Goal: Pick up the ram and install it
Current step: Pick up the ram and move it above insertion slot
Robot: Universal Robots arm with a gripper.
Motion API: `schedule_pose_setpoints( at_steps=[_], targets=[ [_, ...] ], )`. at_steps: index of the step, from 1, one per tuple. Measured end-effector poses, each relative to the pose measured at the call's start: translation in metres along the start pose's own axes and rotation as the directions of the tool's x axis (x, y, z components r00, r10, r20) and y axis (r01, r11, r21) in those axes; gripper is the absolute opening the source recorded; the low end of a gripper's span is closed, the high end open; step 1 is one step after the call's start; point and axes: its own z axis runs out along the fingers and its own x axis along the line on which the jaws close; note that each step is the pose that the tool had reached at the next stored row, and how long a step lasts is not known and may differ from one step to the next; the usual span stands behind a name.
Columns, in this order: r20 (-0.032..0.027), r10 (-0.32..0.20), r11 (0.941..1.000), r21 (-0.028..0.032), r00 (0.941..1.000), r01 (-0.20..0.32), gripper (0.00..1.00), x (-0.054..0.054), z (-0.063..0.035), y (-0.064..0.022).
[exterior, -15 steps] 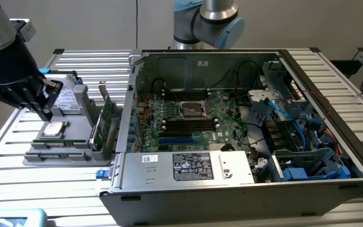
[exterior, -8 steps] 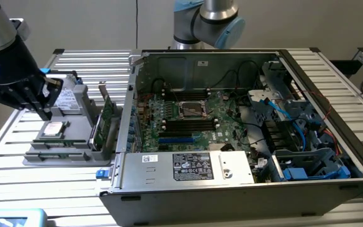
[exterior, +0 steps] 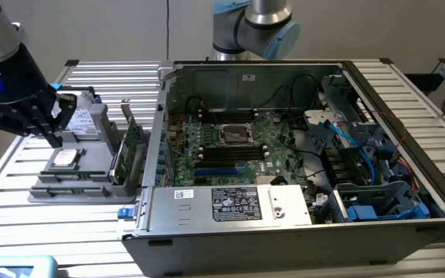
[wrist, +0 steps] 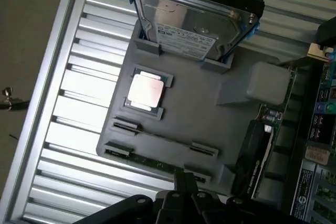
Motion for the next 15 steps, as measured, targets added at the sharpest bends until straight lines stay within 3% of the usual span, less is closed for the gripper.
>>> schedule_pose_setpoints(
  at_steps=[4,8,12,15],
  targets=[
    [-0.0039,-0.072,0.9974,-0.0011,0.9974,0.072,0.11,0.0000,0.0001,0.0000],
    [-0.0078,-0.145,0.9894,-0.0026,0.9894,0.145,0.11,0.0000,0.0004,0.0000],
    [-0.0114,-0.216,0.9764,-0.0043,0.9763,0.216,0.11,0.0000,0.0008,0.0000],
    [-0.0142,-0.269,0.9631,-0.0058,0.9630,0.269,0.11,0.0000,0.0011,-0.0001]
  ],
)
